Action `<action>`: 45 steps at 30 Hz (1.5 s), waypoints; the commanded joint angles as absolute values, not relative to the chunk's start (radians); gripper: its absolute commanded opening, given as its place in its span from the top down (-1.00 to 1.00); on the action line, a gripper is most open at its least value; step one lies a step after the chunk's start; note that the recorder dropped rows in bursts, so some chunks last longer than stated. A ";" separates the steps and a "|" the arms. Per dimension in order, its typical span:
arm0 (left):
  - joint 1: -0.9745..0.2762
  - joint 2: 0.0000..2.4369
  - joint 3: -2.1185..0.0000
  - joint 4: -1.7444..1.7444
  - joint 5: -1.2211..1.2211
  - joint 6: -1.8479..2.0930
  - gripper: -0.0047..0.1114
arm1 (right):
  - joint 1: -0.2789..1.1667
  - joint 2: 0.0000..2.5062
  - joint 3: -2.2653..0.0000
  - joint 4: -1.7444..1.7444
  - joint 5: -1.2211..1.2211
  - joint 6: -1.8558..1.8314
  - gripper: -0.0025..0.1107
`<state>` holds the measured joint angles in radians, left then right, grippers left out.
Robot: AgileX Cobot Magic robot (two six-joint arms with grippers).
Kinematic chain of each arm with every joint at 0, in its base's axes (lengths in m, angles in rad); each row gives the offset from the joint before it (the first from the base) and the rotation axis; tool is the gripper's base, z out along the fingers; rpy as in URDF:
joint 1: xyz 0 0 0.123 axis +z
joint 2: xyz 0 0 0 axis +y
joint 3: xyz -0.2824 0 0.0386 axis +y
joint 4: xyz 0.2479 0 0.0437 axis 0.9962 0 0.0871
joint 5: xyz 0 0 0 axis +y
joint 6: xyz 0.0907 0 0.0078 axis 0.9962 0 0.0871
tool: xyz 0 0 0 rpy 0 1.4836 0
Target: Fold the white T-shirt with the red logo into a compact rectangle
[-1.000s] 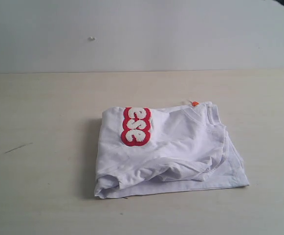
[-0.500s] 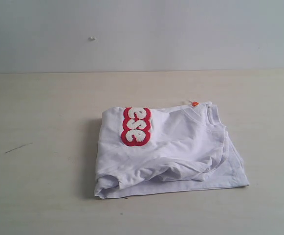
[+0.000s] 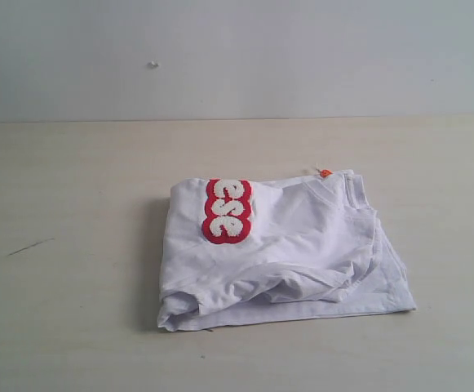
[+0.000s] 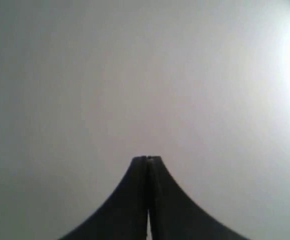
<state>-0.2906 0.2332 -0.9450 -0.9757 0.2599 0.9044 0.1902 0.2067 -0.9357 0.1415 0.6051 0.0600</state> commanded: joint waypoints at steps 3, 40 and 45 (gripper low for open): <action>-0.287 0.180 -0.924 -0.982 0.410 0.821 0.92 | 0.186 0.567 -0.836 0.056 0.767 0.151 0.96; -0.287 0.000 -0.754 -0.819 0.319 0.811 0.92 | 0.186 0.453 -0.774 0.140 0.512 0.127 0.96; -0.287 0.000 -0.746 -0.823 0.303 0.811 0.92 | 0.186 0.453 -0.774 0.140 0.512 0.127 0.96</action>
